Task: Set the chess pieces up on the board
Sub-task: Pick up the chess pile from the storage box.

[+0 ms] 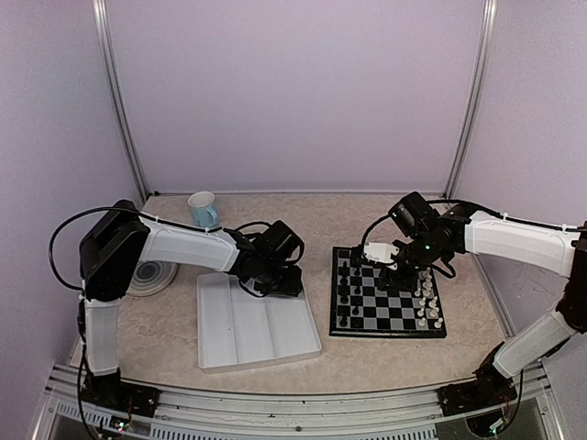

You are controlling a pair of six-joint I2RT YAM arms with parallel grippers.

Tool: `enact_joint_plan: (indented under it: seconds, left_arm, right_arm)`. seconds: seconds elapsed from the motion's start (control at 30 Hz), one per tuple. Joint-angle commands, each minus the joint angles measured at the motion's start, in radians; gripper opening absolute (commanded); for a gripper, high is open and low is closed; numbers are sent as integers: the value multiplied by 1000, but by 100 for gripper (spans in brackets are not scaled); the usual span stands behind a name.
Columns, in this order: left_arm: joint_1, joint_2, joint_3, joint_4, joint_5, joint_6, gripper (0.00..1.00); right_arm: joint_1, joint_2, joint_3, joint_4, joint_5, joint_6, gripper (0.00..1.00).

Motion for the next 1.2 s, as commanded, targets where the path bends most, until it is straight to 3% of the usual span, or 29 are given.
enact_joint_plan:
  seconds: [0.0, 0.37, 0.8, 0.9, 1.17]
  left_arm:
    - [-4, 52, 32, -88, -80, 0, 50]
    - [-3, 14, 10, -123, -148, 15, 43]
    - [2, 82, 75, -78, -86, 124, 23]
    - [6, 83, 63, -85, -80, 129, 12]
    - [8, -49, -54, -36, -92, 178, 0]
  right_arm:
    - [-4, -2, -13, 10, -16, 6, 33]
    - [-4, 6, -6, 12, -23, 9, 32]
    - [-5, 11, -2, 12, -15, 7, 32]
    - [-4, 10, -3, 13, -15, 6, 32]
    - [-6, 18, 68, 48, -27, 23, 29]
